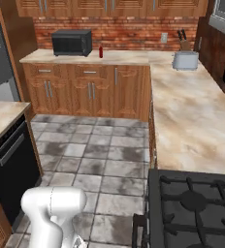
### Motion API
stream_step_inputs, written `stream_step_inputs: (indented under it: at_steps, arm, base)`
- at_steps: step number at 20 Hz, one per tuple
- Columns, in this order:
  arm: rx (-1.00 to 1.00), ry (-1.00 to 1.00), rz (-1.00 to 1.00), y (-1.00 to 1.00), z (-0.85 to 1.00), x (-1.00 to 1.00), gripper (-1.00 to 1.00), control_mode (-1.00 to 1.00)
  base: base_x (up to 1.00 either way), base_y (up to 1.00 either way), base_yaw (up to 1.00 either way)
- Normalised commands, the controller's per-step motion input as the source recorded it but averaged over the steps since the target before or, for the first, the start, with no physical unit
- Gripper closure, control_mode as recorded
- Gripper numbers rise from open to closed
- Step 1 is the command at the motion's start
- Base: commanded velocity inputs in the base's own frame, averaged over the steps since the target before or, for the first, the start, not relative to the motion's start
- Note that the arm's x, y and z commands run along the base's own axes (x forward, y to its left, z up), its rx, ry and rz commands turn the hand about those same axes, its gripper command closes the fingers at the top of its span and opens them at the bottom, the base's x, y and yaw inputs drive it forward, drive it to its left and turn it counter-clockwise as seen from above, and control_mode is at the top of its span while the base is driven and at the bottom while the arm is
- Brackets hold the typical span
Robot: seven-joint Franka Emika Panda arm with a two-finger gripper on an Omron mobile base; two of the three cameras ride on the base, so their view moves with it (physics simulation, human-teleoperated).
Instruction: Place the ketchup and mustard from the counter to the top shelf of the fridge. If the existing items in the fridge are on the top shelf, move them to other shelves.
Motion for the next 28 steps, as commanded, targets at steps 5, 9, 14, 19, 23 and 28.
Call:
stream_step_inputs:
  at_steps: [5, 9, 14, 19, 23, 28]
  arm:
    - [0.00, 0.00, 0.00, 0.00, 0.00, 0.00, -1.00, 1.00]
    - [0.00, 0.00, 0.00, 0.00, 0.00, 0.00, -1.00, 1.00]
    - [0.00, 0.00, 0.00, 0.00, 0.00, 0.00, -1.00, 1.00]
    - [0.00, 0.00, 0.00, 0.00, 0.00, 0.00, -1.00, 1.00]
    - [0.00, 0.00, 0.00, 0.00, 0.00, 0.00, -1.00, 1.00]
    - [0.00, 0.00, 0.00, 0.00, 0.00, 0.00, -1.00, 1.00]
  base:
    - [1.00, 0.33, 0.09]
    - [1.00, 0.21, 0.10]
    - [1.00, 0.18, 0.08]
    - [1.00, 0.19, 0.07]
    - [1.00, 0.19, 0.07]
    - [1.00, 0.25, 0.07]
